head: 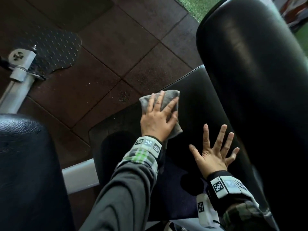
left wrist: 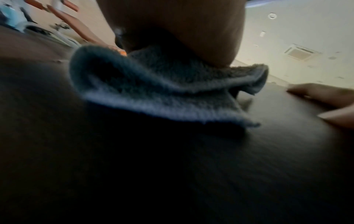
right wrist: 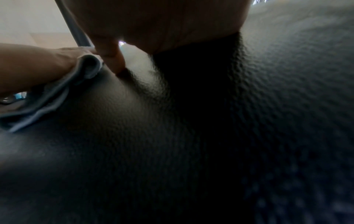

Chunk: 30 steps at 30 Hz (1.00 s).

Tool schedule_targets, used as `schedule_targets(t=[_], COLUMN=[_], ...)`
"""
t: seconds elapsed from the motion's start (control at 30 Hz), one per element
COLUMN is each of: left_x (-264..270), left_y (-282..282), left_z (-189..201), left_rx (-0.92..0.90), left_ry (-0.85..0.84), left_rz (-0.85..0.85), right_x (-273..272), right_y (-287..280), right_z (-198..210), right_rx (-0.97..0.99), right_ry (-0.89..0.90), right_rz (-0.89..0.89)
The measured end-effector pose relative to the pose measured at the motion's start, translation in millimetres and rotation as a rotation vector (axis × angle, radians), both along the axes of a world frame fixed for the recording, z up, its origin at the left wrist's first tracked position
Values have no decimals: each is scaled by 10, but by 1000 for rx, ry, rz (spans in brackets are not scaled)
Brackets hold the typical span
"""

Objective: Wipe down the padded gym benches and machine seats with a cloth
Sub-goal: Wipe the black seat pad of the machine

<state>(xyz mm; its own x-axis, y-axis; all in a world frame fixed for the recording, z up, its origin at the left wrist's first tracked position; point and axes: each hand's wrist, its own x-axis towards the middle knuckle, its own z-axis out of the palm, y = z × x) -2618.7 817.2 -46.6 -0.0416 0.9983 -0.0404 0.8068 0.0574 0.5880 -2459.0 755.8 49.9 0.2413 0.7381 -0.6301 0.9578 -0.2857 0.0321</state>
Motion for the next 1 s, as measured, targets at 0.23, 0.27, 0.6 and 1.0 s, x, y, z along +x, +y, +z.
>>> schedule_targets(t=[0.23, 0.27, 0.6, 1.0], left_x=[7, 92, 295, -71], left_y=[-614, -751, -302, -707], left_z=[-151, -155, -24, -184], left_rx=[21, 12, 81, -43], left_ry=[36, 45, 5, 80], left_rz=[259, 264, 15, 281], right_x=[4, 4, 9, 9], right_y=[11, 11, 10, -5], right_z=[1, 0, -11, -26], right_rx=[-21, -22, -8, -2], right_ry=[-5, -6, -20, -25], right_rz=[5, 6, 9, 18])
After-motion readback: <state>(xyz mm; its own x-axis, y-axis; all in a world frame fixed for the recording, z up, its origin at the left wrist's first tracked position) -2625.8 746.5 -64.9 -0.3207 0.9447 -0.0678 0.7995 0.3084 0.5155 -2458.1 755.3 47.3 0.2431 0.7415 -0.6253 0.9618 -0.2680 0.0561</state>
